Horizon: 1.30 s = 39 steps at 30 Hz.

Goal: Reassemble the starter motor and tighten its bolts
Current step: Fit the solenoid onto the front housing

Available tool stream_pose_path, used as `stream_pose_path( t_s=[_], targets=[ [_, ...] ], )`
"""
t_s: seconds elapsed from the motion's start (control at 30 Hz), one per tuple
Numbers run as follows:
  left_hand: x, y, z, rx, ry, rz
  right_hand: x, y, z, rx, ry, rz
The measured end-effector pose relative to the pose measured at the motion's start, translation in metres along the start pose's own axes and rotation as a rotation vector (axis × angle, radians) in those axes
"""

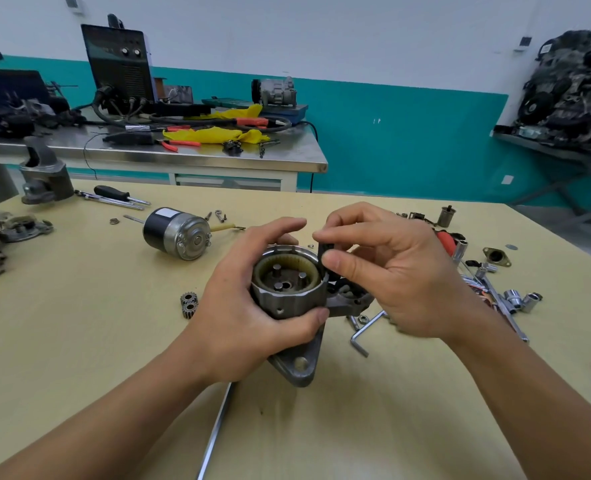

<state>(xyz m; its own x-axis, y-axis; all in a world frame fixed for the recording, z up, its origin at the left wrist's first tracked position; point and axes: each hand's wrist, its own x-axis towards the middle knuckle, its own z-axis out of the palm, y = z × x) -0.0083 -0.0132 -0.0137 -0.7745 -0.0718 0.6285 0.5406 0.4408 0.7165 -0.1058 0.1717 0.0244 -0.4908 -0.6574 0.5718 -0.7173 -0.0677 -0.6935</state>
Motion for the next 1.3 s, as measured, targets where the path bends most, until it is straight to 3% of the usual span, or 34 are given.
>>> stream_pose_path(
  t_s=[0.23, 0.7, 0.77, 0.83, 0.9, 0.93, 1.0, 1.1, 1.3],
  targets=[
    [0.001, -0.005, -0.002, -0.088, -0.011, 0.004, -0.002, 0.003, -0.001, 0.086, -0.056, 0.037],
    [0.002, -0.004, -0.005, 0.007, -0.026, 0.091, -0.004, -0.001, -0.007, -0.051, -0.196, 0.086],
    [0.002, -0.004, -0.007, 0.021, -0.037, 0.082, -0.002, -0.003, -0.01, 0.061, -0.097, 0.111],
    [0.004, -0.004, -0.014, 0.075, -0.074, 0.074, 0.006, 0.0, -0.019, 0.15, 0.165, 0.142],
    [0.007, -0.003, -0.022, 0.136, -0.133, 0.078, 0.019, 0.008, -0.03, 0.065, 0.305, 0.202],
    [0.009, -0.002, -0.026, 0.153, -0.162, 0.083, 0.027, 0.012, -0.034, -0.048, 0.246, 0.255],
    [0.011, 0.001, -0.035, 0.155, -0.212, 0.087, 0.044, 0.023, -0.031, -0.355, -0.088, 0.371],
    [0.015, 0.006, -0.043, 0.155, -0.251, 0.108, 0.067, 0.039, -0.012, -0.702, -0.538, 0.354],
    [0.016, 0.006, -0.044, 0.192, -0.245, 0.128, 0.102, 0.055, 0.032, -0.811, -0.891, 0.287]
  ],
)
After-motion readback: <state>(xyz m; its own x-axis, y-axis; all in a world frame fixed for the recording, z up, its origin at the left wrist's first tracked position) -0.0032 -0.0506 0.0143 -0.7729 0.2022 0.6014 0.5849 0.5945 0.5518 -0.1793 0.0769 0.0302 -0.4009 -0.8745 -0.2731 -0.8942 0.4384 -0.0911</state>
